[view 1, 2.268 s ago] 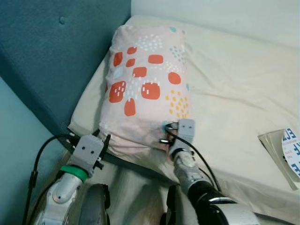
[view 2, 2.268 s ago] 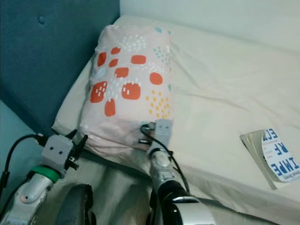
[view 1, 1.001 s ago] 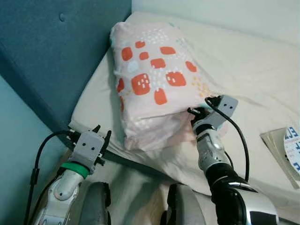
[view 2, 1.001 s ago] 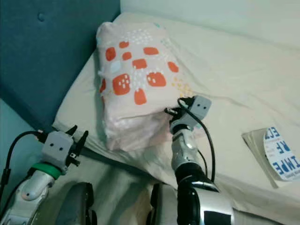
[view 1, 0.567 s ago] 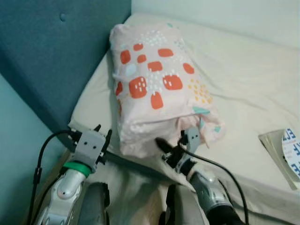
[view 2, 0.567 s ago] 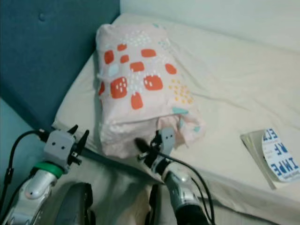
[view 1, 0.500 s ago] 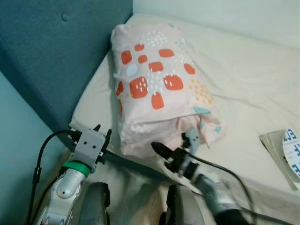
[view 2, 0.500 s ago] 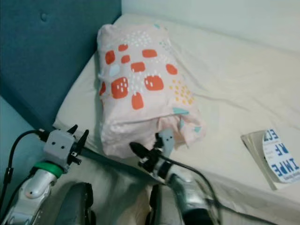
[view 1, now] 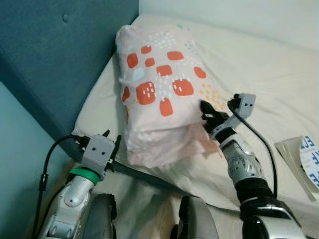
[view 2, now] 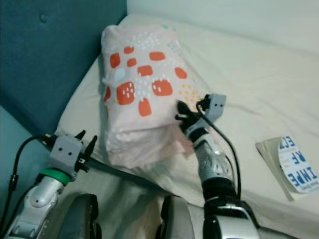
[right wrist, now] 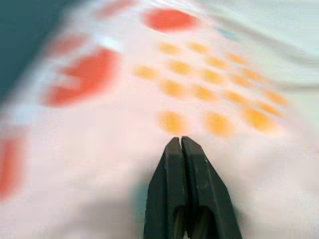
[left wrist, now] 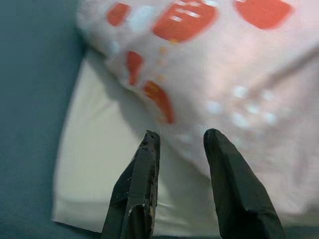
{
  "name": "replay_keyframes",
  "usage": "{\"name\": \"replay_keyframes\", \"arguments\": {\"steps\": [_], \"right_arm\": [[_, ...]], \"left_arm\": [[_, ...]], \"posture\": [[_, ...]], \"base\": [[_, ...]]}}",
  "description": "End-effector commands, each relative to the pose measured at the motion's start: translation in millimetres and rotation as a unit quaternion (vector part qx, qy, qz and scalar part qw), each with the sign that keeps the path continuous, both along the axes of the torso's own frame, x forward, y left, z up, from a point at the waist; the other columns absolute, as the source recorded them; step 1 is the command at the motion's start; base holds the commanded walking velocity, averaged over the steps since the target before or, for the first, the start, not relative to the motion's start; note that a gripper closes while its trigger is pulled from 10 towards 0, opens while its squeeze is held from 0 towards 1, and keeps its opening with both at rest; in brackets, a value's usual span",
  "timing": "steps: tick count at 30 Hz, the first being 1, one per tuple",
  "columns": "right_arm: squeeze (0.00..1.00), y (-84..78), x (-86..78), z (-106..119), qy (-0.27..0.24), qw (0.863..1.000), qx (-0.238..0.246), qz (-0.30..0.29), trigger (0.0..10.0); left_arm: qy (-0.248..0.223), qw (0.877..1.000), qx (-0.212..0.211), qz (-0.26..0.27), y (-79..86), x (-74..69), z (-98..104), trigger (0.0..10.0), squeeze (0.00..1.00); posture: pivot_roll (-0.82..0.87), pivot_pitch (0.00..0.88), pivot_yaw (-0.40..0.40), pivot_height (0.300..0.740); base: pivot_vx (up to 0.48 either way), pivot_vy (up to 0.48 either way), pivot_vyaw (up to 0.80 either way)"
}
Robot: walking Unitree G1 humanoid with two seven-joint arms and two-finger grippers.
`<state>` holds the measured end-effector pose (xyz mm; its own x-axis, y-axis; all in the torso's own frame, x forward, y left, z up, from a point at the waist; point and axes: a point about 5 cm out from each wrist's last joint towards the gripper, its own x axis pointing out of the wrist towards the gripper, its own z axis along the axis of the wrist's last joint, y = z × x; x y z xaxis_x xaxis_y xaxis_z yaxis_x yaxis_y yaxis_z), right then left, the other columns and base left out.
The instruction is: Clean up the room
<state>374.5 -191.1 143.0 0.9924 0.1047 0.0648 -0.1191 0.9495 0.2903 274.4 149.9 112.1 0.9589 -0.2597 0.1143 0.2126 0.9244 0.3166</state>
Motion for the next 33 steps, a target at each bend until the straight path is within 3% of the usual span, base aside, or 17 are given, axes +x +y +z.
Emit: {"name": "replay_keyframes", "arguments": {"steps": [1,4,9,12,16,20,21,23,26,29,32,33], "right_arm": [[0.0,-1.1,-1.1,-7.0,0.016,0.999,-0.017,-0.023,0.0],[0.0,0.0,1.9,-8.2,0.018,0.997,-0.046,-0.052,0.0],[0.0,-5.5,5.7,-1.8,0.003,0.996,-0.028,-0.082,0.0],[0.0,-18.4,8.5,10.4,-0.025,0.994,0.0,-0.109,0.0],[0.0,-33.9,7.6,11.4,-0.018,0.989,-0.001,-0.147,0.0],[0.0,-45.9,4.7,7.3,0.001,0.984,-0.021,-0.179,0.0],[0.0,-51.5,2.3,3.5,0.015,0.98,-0.048,-0.195,0.0],[0.0,-51.5,2.3,3.5,0.015,0.98,-0.048,-0.195,0.0],[0.0,-65.6,-5.1,-6.4,0.052,0.959,-0.125,-0.249,0.0],[0.0,-70.8,-9.4,-13.4,0.072,0.949,-0.143,-0.271,0.0],[0.0,-63.1,-9.0,-19.8,0.081,0.958,-0.12,-0.247,0.0],[0.0,-52.7,-6.9,-23.9,0.084,0.969,-0.087,-0.214,0.0]], "left_arm": [[0.011,1.0,0.004,-0.024,-7.9,-5.9,-3.9,10.0,0.0],[0.01,0.998,0.018,-0.062,-16.0,-12.2,-0.9,10.0,0.0],[0.002,0.997,0.026,-0.073,-13.7,-17.9,6.7,10.0,0.0],[-0.006,0.997,0.031,-0.069,-4.2,-23.2,15.5,10.0,0.0],[-0.009,0.997,0.036,-0.068,0.6,-28.5,21.0,10.0,0.0],[-0.009,0.996,0.042,-0.073,2.6,-32.8,24.1,10.0,0.0],[-0.011,0.996,0.045,-0.076,3.7,-34.5,27.1,10.0,0.0],[-0.011,0.996,0.045,-0.076,3.7,-34.5,27.1,10.0,0.0],[-0.016,0.996,0.047,-0.076,8.4,-34.8,36.0,10.0,0.0],[-0.017,0.996,0.049,-0.073,11.1,-34.2,38.5,10.0,0.0],[-0.016,0.996,0.05,-0.07,12.7,-34.6,39.7,10.0,0.0],[-0.016,0.996,0.049,-0.068,13.6,-34.8,40.2,10.0,0.0]], "posture": [[0.11,0.196,-0.014,0.602],[0.14,0.234,-0.014,0.602],[0.17,0.268,-0.007,0.602],[0.19,0.296,0.003,0.602],[0.21,0.318,0.015,0.602],[0.23,0.325,0.018,0.602],[0.24,0.336,0.021,0.602],[0.24,0.336,0.021,0.602],[0.25,0.34,0.021,0.602],[0.26,0.332,0.017,0.602],[0.26,0.328,0.016,0.602],[0.26,0.327,0.016,0.602]], "base": [[0.0,0.0,0.0],[0.0,0.0,0.0],[0.0,0.0,0.0],[0.0,0.0,0.0],[0.0,0.0,0.0],[0.0,0.0,0.0],[0.0,0.0,0.0],[0.0,0.0,0.0],[0.0,0.0,0.0],[0.0,0.0,0.0],[0.0,0.0,0.0],[0.0,0.0,0.0]]}}
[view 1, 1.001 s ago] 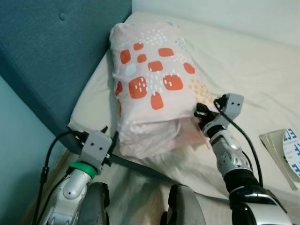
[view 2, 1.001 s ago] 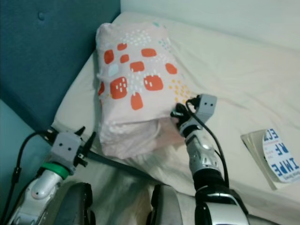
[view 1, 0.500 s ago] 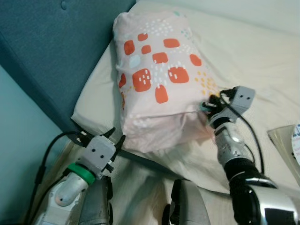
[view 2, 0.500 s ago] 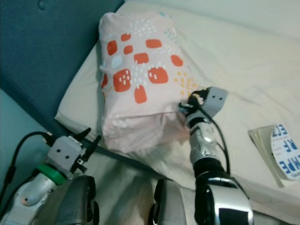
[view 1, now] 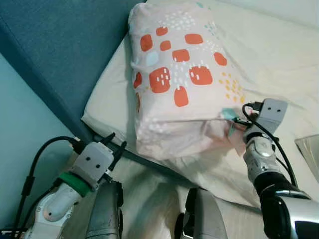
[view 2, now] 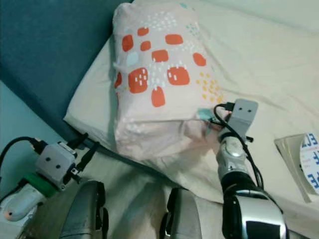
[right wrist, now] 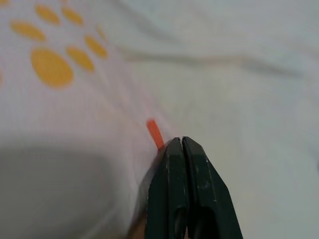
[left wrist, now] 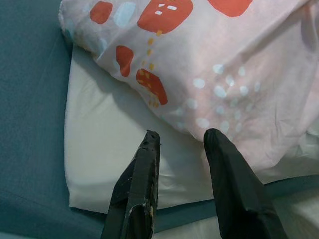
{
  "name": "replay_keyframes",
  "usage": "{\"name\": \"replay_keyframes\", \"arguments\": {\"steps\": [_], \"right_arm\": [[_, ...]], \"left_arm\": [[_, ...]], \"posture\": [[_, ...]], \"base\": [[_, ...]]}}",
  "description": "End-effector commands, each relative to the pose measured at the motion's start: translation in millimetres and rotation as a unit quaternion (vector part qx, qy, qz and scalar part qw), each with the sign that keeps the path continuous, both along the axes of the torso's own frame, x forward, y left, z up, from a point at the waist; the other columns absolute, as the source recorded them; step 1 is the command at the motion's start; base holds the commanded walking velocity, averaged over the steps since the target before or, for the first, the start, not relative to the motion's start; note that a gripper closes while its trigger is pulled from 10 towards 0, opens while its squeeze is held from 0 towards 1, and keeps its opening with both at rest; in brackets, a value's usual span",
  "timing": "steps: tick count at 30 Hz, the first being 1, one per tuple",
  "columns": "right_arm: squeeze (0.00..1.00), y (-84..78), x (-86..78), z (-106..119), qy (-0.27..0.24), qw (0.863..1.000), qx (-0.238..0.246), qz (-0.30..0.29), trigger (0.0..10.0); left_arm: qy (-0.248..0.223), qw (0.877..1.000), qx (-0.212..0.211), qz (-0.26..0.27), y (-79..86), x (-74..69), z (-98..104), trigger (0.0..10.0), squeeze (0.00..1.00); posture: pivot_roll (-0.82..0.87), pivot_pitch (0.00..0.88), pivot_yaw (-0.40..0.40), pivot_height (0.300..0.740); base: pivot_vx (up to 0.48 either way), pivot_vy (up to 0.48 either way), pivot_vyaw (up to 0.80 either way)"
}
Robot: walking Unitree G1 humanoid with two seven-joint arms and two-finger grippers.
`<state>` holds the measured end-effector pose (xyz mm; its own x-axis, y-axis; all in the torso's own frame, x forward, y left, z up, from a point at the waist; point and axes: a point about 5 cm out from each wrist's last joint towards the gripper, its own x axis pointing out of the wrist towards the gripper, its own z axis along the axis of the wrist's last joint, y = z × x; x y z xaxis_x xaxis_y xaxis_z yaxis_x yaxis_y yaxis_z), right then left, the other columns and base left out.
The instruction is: Clean up the room
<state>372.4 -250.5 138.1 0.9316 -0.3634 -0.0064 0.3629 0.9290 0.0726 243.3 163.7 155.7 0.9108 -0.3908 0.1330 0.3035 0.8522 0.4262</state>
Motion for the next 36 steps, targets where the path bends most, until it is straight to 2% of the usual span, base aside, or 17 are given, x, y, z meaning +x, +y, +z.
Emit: {"name": "replay_keyframes", "arguments": {"steps": [1,2,3,5,6,8,9,10,12,14,16,21,25,27,30,33,36], "right_arm": [[0.0,28.7,-2.0,-26.3,0.03,0.993,0.08,0.08,0.0],[0.0,28.7,-2.0,-26.3,0.03,0.993,0.08,0.08,0.0],[0.0,47.2,-1.7,-33.7,0.035,0.986,0.112,0.121,0.0],[0.0,66.4,-2.6,-40.5,0.041,0.978,0.13,0.156,0.0],[0.0,66.4,-2.6,-40.5,0.041,0.978,0.13,0.156,0.0],[0.0,88.8,-5.0,-48.2,0.048,0.97,0.15,0.185,0.0],[0.0,88.8,-5.0,-48.2,0.048,0.97,0.15,0.185,0.0],[0.0,102.8,-6.8,-52.2,0.051,0.964,0.167,0.2,0.0],[0.0,111.7,-8.0,-54.5,0.052,0.96,0.178,0.208,0.0],[0.0,146.9,-8.9,-52.1,0.04,0.943,0.228,0.237,0.0],[0.0,146.9,-8.9,-52.1,0.04,0.943,0.228,0.237,0.0],[0.0,229.1,-8.9,-19.6,-0.002,0.879,0.371,0.298,0.0],[0.0,268.0,-14.2,2.7,-0.022,0.839,0.422,0.343,0.0],[0.0,275.8,-16.2,6.9,-0.024,0.83,0.43,0.355,0.0],[0.0,286.6,-23.2,6.7,-0.024,0.83,0.385,0.404,0.0],[0.0,273.4,-25.5,-11.1,-0.003,0.855,0.309,0.416,0.0],[0.0,258.1,-25.3,-23.0,0.006,0.866,0.277,0.417,0.0]], "left_arm": [[0.014,1.0,-0.003,-0.002,1.3,-3.8,-3.1,10.0,0.0],[0.014,1.0,-0.003,-0.002,1.3,-3.8,-3.1,10.0,0.0],[0.014,1.0,-0.001,-0.001,2.4,-3.7,-3.3,10.0,0.0],[0.014,1.0,0.0,0.0,3.4,-3.6,-2.8,10.0,0.0],[0.014,1.0,0.0,0.0,3.4,-3.6,-2.8,10.0,0.0],[0.015,1.0,0.002,0.001,4.8,-3.1,-1.9,10.0,0.0],[0.015,1.0,0.002,0.001,4.8,-3.1,-1.9,10.0,0.0],[0.014,1.0,0.002,0.004,6.0,-2.5,-1.1,10.0,0.0],[0.013,1.0,0.002,0.005,6.8,-2.0,-0.6,10.0,0.0],[0.011,1.0,0.002,0.011,9.6,0.3,1.1,10.0,0.0],[0.011,1.0,0.002,0.011,9.6,0.3,1.1,10.0,0.0],[0.005,1.0,0.003,0.025,17.4,6.6,4.1,10.0,0.0],[0.006,1.0,0.004,0.027,18.3,8.7,2.9,10.0,0.0],[0.006,1.0,0.004,0.027,18.1,9.2,2.5,10.0,0.0],[0.007,1.0,0.004,0.029,16.9,11.0,1.0,10.0,0.0],[0.01,1.0,0.004,0.027,13.8,12.3,-2.4,10.0,0.0],[0.013,1.0,0.004,0.022,10.4,12.5,-5.8,10.0,0.0]], "posture": [[0.25,0.324,0.017,0.602],[0.25,0.324,0.017,0.602],[0.25,0.321,0.017,0.602],[0.25,0.316,0.017,0.602],[0.25,0.316,0.017,0.602],[0.25,0.311,0.015,0.602],[0.25,0.311,0.015,0.602],[0.25,0.309,0.015,0.602],[0.25,0.309,0.015,0.602],[0.25,0.3,0.018,0.602],[0.25,0.3,0.018,0.602],[0.22,0.287,0.026,0.602],[0.21,0.287,0.024,0.602],[0.21,0.287,0.023,0.602],[0.21,0.281,0.018,0.602],[0.2,0.266,0.007,0.602],[0.18,0.247,-0.002,0.602]], "base": [[0.0,0.0,0.0],[0.0,0.0,0.0],[0.0,0.0,0.0],[0.0,0.0,0.0],[0.0,0.0,0.0],[0.0,0.0,0.0],[0.0,0.0,0.0],[0.0,0.0,0.0],[0.0,0.0,0.0],[0.0,0.0,0.0],[0.0,0.0,0.0],[0.0,0.0,0.0],[0.0,0.0,0.0],[0.0,0.0,0.0],[0.0,0.0,0.0],[0.0,0.0,0.0],[0.0,0.0,0.0]]}}
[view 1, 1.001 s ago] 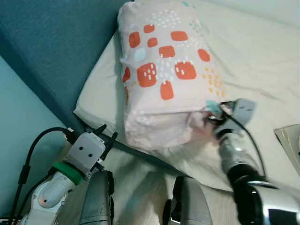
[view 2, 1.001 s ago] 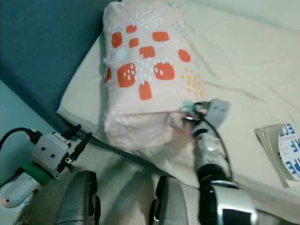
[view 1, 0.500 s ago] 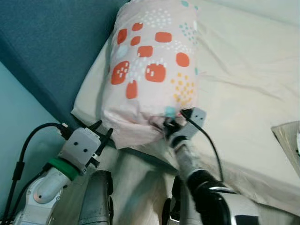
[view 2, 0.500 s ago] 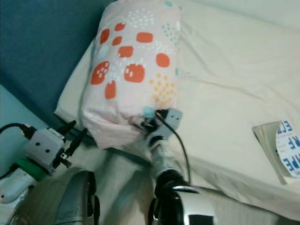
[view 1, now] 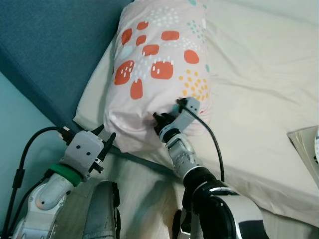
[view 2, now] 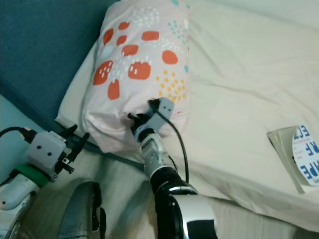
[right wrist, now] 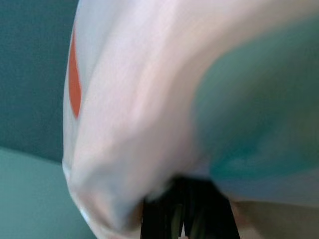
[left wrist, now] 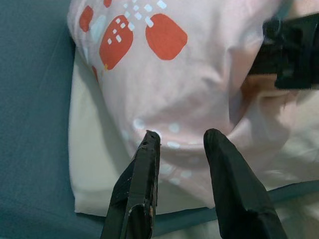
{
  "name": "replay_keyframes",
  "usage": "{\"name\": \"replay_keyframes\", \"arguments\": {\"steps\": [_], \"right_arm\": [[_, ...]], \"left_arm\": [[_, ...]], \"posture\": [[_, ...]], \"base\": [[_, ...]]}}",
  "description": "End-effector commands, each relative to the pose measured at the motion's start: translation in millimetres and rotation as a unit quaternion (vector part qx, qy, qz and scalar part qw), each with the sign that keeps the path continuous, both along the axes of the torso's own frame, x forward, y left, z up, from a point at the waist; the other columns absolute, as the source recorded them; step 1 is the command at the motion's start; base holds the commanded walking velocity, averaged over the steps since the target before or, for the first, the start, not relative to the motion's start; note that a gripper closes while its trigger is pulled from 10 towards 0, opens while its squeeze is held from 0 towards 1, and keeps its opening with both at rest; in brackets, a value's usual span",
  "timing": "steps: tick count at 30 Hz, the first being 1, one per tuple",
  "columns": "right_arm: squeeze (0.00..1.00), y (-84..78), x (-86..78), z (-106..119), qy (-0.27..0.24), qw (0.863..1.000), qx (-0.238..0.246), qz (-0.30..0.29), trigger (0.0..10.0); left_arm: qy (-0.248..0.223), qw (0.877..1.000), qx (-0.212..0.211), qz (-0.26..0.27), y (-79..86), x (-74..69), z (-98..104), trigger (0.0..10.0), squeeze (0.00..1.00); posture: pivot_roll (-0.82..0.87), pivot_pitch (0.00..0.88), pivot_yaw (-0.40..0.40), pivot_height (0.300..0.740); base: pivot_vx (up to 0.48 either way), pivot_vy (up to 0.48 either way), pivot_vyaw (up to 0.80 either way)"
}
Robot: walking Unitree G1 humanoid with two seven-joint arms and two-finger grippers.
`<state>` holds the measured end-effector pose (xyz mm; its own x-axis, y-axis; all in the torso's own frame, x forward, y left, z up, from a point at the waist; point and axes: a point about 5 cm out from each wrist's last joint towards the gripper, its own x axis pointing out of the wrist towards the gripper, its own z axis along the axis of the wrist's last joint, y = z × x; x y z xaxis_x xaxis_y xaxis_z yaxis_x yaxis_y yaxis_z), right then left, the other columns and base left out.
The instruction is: Clean up the room
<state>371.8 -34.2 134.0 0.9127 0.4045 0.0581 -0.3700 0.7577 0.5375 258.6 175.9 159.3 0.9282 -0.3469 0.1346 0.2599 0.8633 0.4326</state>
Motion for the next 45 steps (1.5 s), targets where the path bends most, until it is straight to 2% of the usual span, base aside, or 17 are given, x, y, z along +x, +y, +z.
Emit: {"name": "replay_keyframes", "arguments": {"steps": [1,3,6,7,8,9,10,11,15,20,23,24,27,30,35,41,45], "right_arm": [[0.0,31.5,-25.1,-26.7,0.032,0.998,0.005,0.052,0.0],[0.0,12.0,-28.6,-42.0,0.032,0.998,-0.023,0.05,0.0],[0.0,-2.1,-35.4,-54.5,0.024,0.997,-0.045,0.064,0.5],[0.0,-4.3,-37.1,-56.5,0.019,0.996,-0.05,0.069,2.4],[0.0,-9.4,-39.8,-58.9,0.008,0.995,-0.06,0.076,2.7],[0.0,-14.6,-41.6,-60.1,-0.002,0.994,-0.067,0.081,3.9],[0.0,-14.6,-41.6,-60.1,-0.002,0.994,-0.067,0.081,3.9],[0.0,-27.2,-44.5,-59.1,-0.026,0.994,-0.075,0.079,10.0],[0.0,-48.2,-50.9,-53.3,-0.069,0.991,-0.091,0.076,10.0],[0.0,-81.1,-75.6,-46.1,-0.112,0.977,-0.139,0.114,10.0],[0.0,-84.8,-78.6,-44.5,-0.115,0.976,-0.138,0.119,10.0],[0.0,-96.8,-79.4,-28.4,-0.135,0.98,-0.106,0.101,10.0],[0.0,-101.7,-77.3,-20.6,-0.144,0.982,-0.095,0.08,10.0],[0.0,-120.0,-58.8,-12.6,-0.138,0.983,-0.108,-0.049,10.0],[0.0,-110.8,-54.0,-29.4,-0.108,0.973,-0.189,-0.078,10.0],[0.0,-104.0,-55.1,-44.3,-0.063,0.973,-0.186,-0.124,10.0],[0.0,-98.4,-56.5,-47.5,-0.066,0.971,-0.197,-0.119,10.0]], "left_arm": [[0.016,1.0,-0.002,-0.006,-4.2,-3.6,-11.4,10.0,0.0],[0.019,1.0,-0.007,-0.01,-8.9,-4.4,-15.9,10.0,0.0],[0.02,1.0,-0.012,-0.013,-14.6,-3.6,-20.7,10.0,0.0],[0.02,1.0,-0.013,-0.014,-15.7,-3.6,-21.3,10.0,0.0],[0.018,1.0,-0.018,-0.015,-17.8,-2.4,-21.6,10.0,0.0],[0.016,1.0,-0.021,-0.014,-19.5,-0.8,-21.9,10.0,0.0],[0.016,1.0,-0.021,-0.014,-19.5,-0.8,-21.9,10.0,0.0],[0.011,0.999,-0.029,-0.013,-22.7,2.4,-21.8,10.0,0.0],[0.007,0.999,-0.041,-0.01,-27.0,6.7,-22.8,10.0,0.0],[0.018,0.998,-0.064,0.011,-30.9,11.5,-32.4,10.0,0.0],[0.02,0.997,-0.068,0.014,-31.6,12.0,-34.2,10.0,0.0],[0.033,0.996,-0.082,0.027,-34.2,14.7,-41.2,10.0,0.0],[0.039,0.996,-0.079,0.031,-36.3,16.3,-44.9,10.0,0.0],[0.05,0.994,-0.072,0.064,-41.6,26.1,-52.1,10.0,0.0],[0.042,0.99,-0.094,0.097,-42.0,37.5,-47.0,10.0,0.0],[0.032,0.99,-0.09,0.101,-39.3,39.6,-45.8,10.0,0.0],[0.033,0.988,-0.093,0.117,-35.3,38.7,-49.7,10.0,0.0]], "posture": [[0.17,0.234,-0.005,0.602],[0.15,0.208,-0.012,0.602],[0.13,0.191,-0.017,0.602],[0.13,0.191,-0.017,0.602],[0.12,0.174,-0.022,0.602],[0.11,0.161,-0.026,0.602],[0.11,0.161,-0.026,0.602],[0.1,0.149,-0.027,0.602],[0.08,0.124,-0.026,0.602],[0.05,0.069,-0.01,0.602],[0.05,0.069,-0.01,0.602],[0.03,0.049,-0.002,0.602],[0.02,0.037,0.0,0.602],[0.01,0.021,-0.007,0.602],[0.01,0.0,-0.019,0.602],[0.03,0.0,-0.021,0.621],[0.02,0.0,-0.014,0.641]], "base": [[0.0,0.0,0.0],[0.0,0.0,0.0],[0.0,0.0,0.0],[0.0,0.0,0.0],[0.0,0.0,0.0],[0.0,0.0,0.0],[0.0,0.0,0.0],[0.0,0.0,0.0],[0.0,0.0,0.0],[0.0,0.0,0.0],[0.0,0.0,0.0],[0.0,0.0,0.0],[0.0,0.0,0.0],[0.0,0.0,0.0],[0.0,0.0,0.0],[0.0,0.0,0.0],[0.0,0.0,0.0]]}}
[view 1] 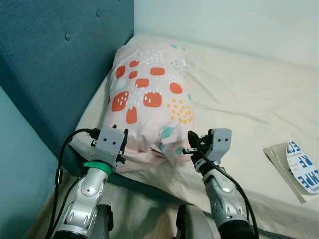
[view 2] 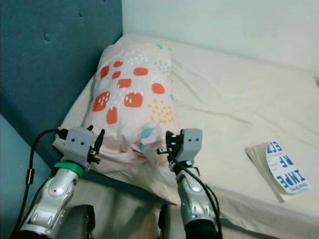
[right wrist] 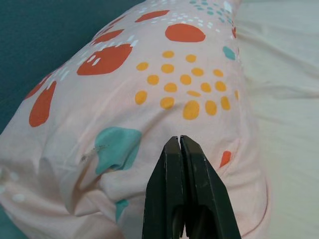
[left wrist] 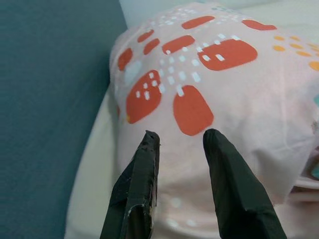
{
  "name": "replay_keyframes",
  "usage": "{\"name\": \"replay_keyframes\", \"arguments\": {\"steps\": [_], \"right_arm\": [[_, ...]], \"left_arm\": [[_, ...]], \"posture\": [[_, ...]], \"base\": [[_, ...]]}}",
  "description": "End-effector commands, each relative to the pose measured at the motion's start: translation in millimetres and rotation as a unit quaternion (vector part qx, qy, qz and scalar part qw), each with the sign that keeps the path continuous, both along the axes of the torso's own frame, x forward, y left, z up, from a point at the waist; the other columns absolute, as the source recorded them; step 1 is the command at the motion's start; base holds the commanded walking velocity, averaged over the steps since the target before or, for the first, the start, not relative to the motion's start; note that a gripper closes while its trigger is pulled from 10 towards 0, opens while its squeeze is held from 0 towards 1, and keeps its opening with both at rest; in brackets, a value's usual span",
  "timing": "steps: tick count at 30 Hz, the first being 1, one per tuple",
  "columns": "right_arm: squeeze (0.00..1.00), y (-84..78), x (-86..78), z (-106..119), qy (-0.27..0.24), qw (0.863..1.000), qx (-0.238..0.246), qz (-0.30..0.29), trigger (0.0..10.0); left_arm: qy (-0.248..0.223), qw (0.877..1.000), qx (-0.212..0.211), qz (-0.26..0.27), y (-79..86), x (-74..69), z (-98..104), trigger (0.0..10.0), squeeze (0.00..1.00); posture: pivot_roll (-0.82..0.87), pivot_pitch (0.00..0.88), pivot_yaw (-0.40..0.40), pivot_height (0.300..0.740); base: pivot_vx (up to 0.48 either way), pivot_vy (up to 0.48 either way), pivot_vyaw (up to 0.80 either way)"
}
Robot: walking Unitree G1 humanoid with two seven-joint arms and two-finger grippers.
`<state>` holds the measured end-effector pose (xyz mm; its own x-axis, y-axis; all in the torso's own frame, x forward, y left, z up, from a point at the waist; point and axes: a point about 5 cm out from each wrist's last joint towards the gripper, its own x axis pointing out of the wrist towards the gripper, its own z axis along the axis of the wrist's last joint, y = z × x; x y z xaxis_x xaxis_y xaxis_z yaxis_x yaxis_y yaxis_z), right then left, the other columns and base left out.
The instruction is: Clean up the room
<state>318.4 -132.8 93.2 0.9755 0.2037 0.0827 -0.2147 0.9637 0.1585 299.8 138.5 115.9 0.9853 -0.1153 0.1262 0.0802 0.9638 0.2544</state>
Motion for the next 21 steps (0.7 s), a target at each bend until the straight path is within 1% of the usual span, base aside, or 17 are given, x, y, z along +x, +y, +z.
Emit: {"name": "replay_keyframes", "arguments": {"steps": [1,7,9,13,14,21], "right_arm": [[0.0,1.4,-3.6,-7.0,0.007,1.0,-0.011,-0.002,10.0],[0.0,1.3,-6.8,-14.8,0.015,1.0,-0.024,-0.013,10.0],[0.0,0.7,-6.9,-15.4,0.017,0.999,-0.024,-0.015,10.0],[0.0,0.9,-6.4,-18.1,0.024,0.999,-0.028,-0.025,10.0],[0.0,2.7,-5.9,-18.1,0.024,0.999,-0.027,-0.024,10.0],[0.0,8.1,-4.7,-18.8,0.022,0.999,-0.031,-0.018,10.0]], "left_arm": [[0.009,1.0,-0.004,0.013,3.2,-3.1,-7.3,10.0,0.0],[0.031,0.998,-0.025,0.042,9.2,-5.3,-18.1,10.0,0.0],[0.031,0.998,-0.025,0.044,9.1,-4.9,-18.6,10.0,0.0],[0.031,0.998,-0.025,0.043,6.6,-1.9,-18.5,10.0,0.0],[0.03,0.998,-0.025,0.043,6.1,-0.9,-18.5,10.0,0.0],[0.038,0.998,-0.026,0.043,4.7,2.3,-21.0,10.0,0.0]], "posture": [[0.02,0.0,-0.012,0.646],[0.02,0.0,-0.015,0.675],[0.02,0.0,-0.017,0.68],[0.02,0.0,-0.018,0.704],[0.02,0.0,-0.017,0.714],[0.01,0.0,-0.023,0.738]], "base": [[0.0,0.0,0.0],[0.0,0.0,0.0],[0.0,0.0,0.0],[0.0,0.0,0.0],[0.0,0.0,0.0],[0.0,0.0,0.0]]}}
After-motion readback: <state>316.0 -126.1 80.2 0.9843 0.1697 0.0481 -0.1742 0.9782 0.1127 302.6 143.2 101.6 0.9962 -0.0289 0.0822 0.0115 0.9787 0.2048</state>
